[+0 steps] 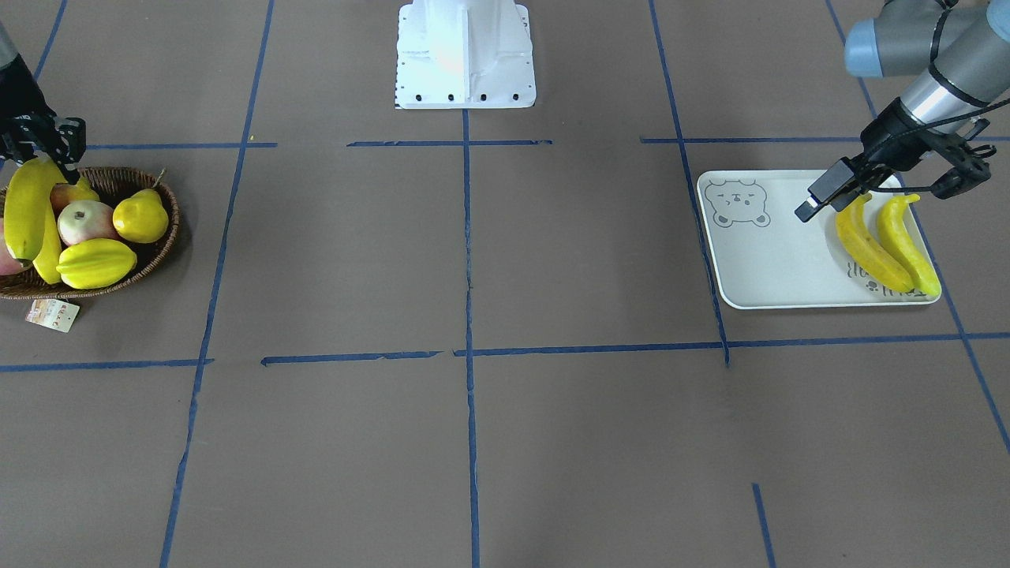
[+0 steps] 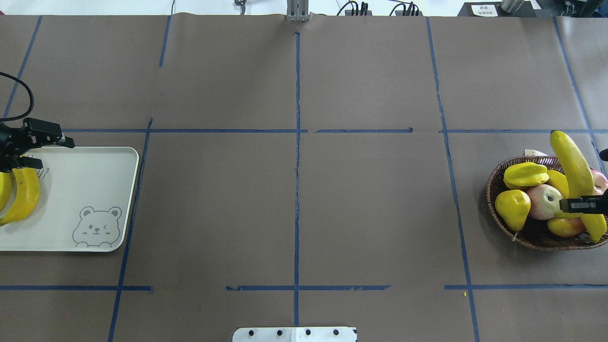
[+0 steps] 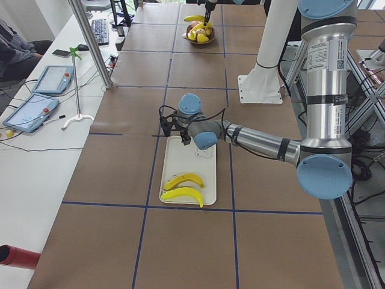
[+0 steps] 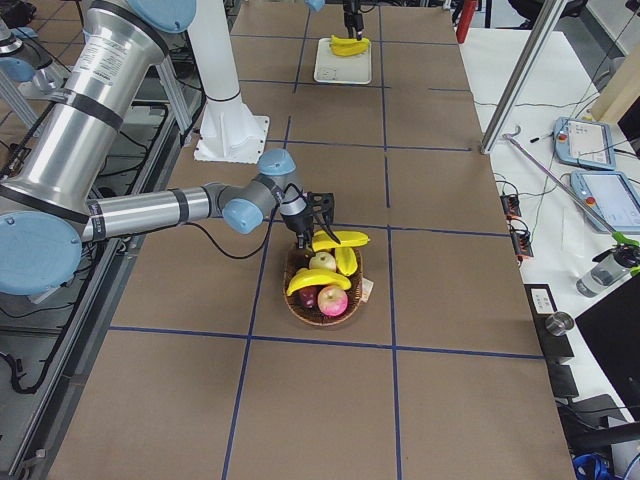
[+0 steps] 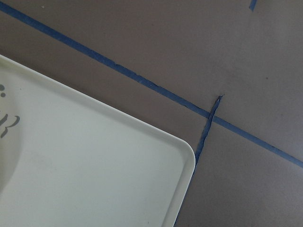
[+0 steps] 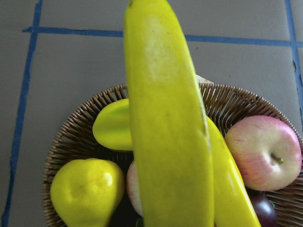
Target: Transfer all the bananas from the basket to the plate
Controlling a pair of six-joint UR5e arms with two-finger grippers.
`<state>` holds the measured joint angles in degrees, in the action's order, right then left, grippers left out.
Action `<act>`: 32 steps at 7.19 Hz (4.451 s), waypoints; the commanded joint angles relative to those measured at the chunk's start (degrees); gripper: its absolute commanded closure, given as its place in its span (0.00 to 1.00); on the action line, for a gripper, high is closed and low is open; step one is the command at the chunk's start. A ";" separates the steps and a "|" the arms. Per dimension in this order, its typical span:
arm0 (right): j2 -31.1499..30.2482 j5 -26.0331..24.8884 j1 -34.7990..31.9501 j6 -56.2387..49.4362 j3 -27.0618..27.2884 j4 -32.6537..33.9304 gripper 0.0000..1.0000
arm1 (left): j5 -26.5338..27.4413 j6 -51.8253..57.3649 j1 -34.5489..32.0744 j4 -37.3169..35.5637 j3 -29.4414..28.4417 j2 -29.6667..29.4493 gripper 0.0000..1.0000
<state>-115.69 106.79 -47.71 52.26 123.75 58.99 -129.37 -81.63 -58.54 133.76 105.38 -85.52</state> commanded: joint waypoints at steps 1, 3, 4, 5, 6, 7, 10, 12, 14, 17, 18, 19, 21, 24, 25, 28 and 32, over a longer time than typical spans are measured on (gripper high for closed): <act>4.39 5.61 -5.99 -6.20 2.63 6.11 0.98 | -0.09 0.07 0.35 0.01 0.09 -1.39 0.00; 16.57 10.33 -5.21 -5.94 0.89 11.38 0.98 | -0.44 -0.11 1.05 0.01 0.35 -5.07 0.00; 23.07 14.98 -5.12 -5.59 -1.73 11.23 0.97 | -0.44 -1.15 1.41 0.10 0.44 -7.35 0.00; 27.49 15.89 -2.42 -3.59 -3.67 10.88 0.96 | -0.27 -1.51 3.41 0.19 0.27 -10.68 0.00; 31.80 15.38 1.09 3.92 -3.95 10.79 0.95 | -0.35 -1.69 4.39 0.27 0.35 -12.80 0.00; 36.63 12.42 5.30 8.95 -4.13 10.79 0.95 | -0.79 -2.65 4.57 0.27 0.61 -14.04 0.00; 45.79 0.91 17.08 21.29 -4.31 10.79 0.95 | -0.62 -11.93 7.82 0.19 0.44 -21.15 0.00; 50.54 -6.21 23.51 27.27 -4.57 10.79 0.95 | -0.35 -17.74 8.61 0.19 0.44 -25.28 0.00; 57.03 -12.81 27.74 30.00 -9.29 10.79 0.96 | -0.26 -21.97 9.23 0.19 0.44 -28.98 0.00; 63.55 -16.61 29.42 32.91 -14.58 11.14 0.96 | -0.09 -24.89 10.28 0.01 0.44 -30.93 0.00; 64.70 -16.70 29.69 33.17 -14.68 11.23 0.96 | 1.22 -24.89 11.33 -0.08 0.44 -30.93 0.00; 64.97 -16.70 29.78 33.17 -14.77 11.23 0.96 | 3.14 -24.89 12.99 -0.08 0.53 -31.02 0.00; 66.99 -16.70 29.78 33.17 -16.51 11.23 0.95 | 5.27 -25.07 15.99 -0.08 0.44 -32.33 0.00; 67.61 -16.88 30.39 33.17 -16.70 11.23 0.95 | 7.38 -24.98 18.20 -0.25 0.27 -32.78 0.01; 67.61 -16.88 30.39 33.17 -16.70 11.14 0.95 | 7.38 -24.98 18.20 -0.25 0.27 -32.78 0.10; 67.53 -16.70 30.39 33.09 -16.70 11.14 0.93 | 7.38 -25.07 18.20 -0.25 0.44 -32.34 0.96; 67.35 -16.62 30.39 32.65 -16.35 11.05 0.00 | 8.26 -25.07 17.93 -0.52 0.44 -31.81 1.00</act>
<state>-48.31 90.15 -17.31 85.29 107.21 70.12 -121.21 -106.71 -40.55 133.33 105.81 -117.43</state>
